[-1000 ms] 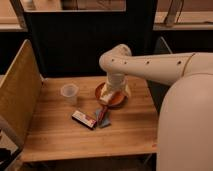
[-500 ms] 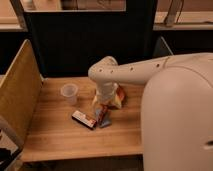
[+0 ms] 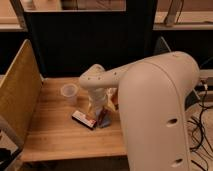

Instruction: Place the pepper in the ceramic cup

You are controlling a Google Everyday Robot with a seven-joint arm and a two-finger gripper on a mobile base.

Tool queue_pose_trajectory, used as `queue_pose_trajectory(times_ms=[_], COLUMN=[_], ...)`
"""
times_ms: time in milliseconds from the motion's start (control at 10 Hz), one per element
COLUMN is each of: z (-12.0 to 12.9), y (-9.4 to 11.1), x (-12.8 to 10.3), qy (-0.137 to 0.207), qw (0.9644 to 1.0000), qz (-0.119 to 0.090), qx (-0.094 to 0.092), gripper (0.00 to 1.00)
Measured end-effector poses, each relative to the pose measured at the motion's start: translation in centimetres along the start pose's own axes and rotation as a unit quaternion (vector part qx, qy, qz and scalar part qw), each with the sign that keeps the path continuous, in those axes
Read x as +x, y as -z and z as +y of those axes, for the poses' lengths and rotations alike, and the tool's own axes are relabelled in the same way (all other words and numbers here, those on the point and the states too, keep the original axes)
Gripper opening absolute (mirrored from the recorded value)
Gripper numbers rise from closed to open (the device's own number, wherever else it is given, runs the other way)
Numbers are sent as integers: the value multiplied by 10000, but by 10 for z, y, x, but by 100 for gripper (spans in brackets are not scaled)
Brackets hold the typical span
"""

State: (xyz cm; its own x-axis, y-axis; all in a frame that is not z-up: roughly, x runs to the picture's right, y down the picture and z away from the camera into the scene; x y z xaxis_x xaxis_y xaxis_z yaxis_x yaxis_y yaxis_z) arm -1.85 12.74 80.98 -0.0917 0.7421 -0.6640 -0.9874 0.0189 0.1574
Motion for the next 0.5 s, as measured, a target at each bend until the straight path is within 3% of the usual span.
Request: queue_pose_trajectory(times_ms=[300, 500], z=[-4, -13], y=[-5, -22], x=[0, -2], qy=[-53, -287], qw=[9999, 9982], qz=[79, 355], qx=[-56, -399], gripper=[80, 80])
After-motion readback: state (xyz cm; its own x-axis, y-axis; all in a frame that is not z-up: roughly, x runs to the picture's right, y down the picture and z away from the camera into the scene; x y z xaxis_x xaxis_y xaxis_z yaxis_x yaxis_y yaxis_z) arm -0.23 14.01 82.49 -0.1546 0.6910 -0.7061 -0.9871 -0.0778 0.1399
